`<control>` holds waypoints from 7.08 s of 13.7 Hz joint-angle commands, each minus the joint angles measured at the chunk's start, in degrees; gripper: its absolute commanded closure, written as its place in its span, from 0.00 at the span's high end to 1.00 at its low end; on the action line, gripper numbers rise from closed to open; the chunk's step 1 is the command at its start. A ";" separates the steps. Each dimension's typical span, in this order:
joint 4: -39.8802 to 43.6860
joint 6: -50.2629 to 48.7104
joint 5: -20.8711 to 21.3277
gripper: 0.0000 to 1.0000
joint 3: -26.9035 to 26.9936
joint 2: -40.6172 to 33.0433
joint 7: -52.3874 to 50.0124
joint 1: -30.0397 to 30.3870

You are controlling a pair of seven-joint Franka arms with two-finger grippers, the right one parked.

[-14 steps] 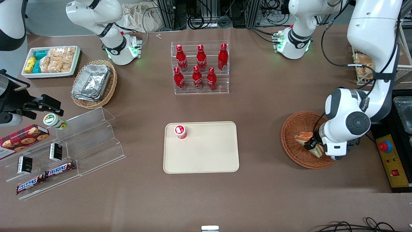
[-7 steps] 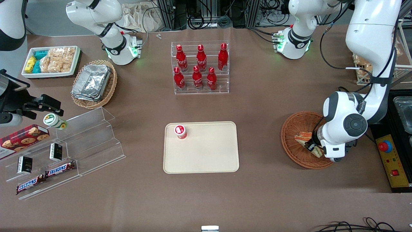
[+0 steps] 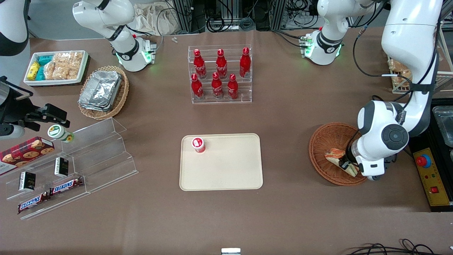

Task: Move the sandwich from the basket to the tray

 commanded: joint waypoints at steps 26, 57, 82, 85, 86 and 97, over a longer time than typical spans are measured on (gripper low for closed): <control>25.32 -8.90 7.67 0.00 -18.11 17.68 15.29 -16.57; 24.27 -23.03 10.32 1.00 -17.76 9.09 14.32 -12.45; 19.35 -40.97 -1.02 1.00 -21.10 -11.75 50.09 15.41; 19.35 -40.88 -3.20 1.00 -21.01 -11.40 49.92 15.50; 19.00 -40.97 -4.00 1.00 -20.93 -11.40 50.00 15.59; 16.44 -40.09 -4.01 1.00 -20.93 -13.60 48.51 15.77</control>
